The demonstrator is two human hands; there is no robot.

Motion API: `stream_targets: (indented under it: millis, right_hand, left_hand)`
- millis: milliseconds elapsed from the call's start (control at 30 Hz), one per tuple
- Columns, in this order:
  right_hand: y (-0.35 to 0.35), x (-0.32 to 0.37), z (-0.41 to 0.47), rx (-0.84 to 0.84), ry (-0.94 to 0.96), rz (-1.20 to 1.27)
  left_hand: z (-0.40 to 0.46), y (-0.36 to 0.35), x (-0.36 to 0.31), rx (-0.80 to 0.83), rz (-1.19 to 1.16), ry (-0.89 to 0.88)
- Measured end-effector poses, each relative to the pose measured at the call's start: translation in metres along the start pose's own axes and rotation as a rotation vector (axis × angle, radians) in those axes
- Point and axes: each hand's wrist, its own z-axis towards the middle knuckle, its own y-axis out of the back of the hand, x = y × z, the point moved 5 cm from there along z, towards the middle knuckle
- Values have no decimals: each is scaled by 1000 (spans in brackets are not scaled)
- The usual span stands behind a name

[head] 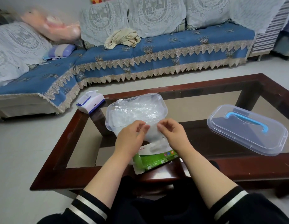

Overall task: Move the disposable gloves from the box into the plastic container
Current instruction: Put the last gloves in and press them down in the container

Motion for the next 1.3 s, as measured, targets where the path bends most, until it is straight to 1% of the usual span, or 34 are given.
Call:
stream_targets:
  millis: [33, 67, 133, 200, 267, 300, 334, 434, 534, 701, 768, 868, 934, 1001, 1068, 1168, 1235, 1302]
  right_hand:
    - [2, 7, -3, -42, 42, 75]
    - [4, 13, -5, -75, 79, 131]
    - [6, 20, -9, -113, 142, 194]
    - [6, 23, -10, -126, 178, 196]
    - [6, 22, -10, -127, 181, 188]
    - [5, 21, -10, -123, 175, 185]
    - [6, 20, -9, -118, 165, 176]
    - [6, 15, -7, -78, 146, 130]
    - [8, 12, -5, -39, 135, 120]
    - [15, 7, 1, -40, 109, 62]
    - [20, 5, 3, -88, 89, 35]
    - [31, 2, 5, -203, 67, -2]
    - [37, -4, 8, -241, 29, -73]
    - [38, -13, 12, -186, -43, -189]
    - [32, -22, 14, -47, -100, -341]
    - [16, -30, 13, 205, -77, -544]
    - [6, -36, 8, 330, -93, -640]
    - [-4, -39, 2, 447, -120, -735]
  left_hand:
    - [0, 7, -4, -29, 20, 25]
    - [0, 14, -8, -23, 37, 52]
    - [5, 19, -14, 78, 29, 116]
    - [13, 19, -21, 200, -112, 181]
    - [20, 15, -26, 255, -353, 232]
    - [23, 14, -26, 255, -438, 230]
    - [26, 13, -29, 244, -471, 198]
    - [35, 15, -30, 220, -481, 107]
    - [44, 18, -33, 268, -542, 92]
    - [57, 23, -44, 398, -387, 18]
    - [63, 31, -48, 341, -352, -5]
    - [77, 48, -40, 100, -477, 48]
    - [84, 55, -24, -65, -492, 125]
    - [88, 56, -1, -154, -412, 218]
    - [90, 52, 22, -161, -254, 289]
    - [87, 43, 39, -112, 34, 315]
    - [82, 36, 45, -66, 209, 311]
    - [78, 31, 48, 5, 433, 310]
